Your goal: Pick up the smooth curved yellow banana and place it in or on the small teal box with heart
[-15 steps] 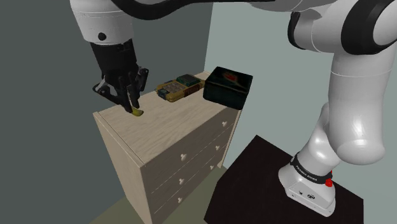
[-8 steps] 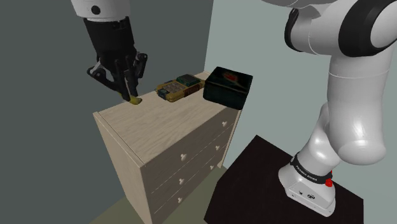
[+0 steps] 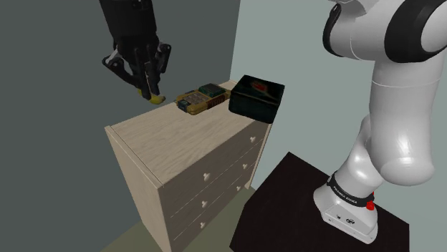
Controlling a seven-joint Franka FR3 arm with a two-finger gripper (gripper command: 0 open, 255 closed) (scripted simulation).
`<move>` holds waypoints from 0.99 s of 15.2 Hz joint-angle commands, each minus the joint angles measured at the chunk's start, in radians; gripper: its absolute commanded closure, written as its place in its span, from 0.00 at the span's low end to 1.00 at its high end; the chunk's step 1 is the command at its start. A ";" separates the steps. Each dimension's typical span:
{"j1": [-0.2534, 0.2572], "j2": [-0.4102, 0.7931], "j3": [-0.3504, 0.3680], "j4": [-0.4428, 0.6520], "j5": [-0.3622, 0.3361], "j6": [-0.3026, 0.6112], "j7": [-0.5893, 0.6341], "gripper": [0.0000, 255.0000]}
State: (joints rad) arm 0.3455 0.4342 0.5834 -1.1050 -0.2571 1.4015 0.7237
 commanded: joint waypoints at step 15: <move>-0.285 -0.375 -0.069 -0.545 0.209 0.201 -0.285 0.00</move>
State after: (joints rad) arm 0.0656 0.0475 0.5196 -1.6369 -0.0491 1.5889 0.4506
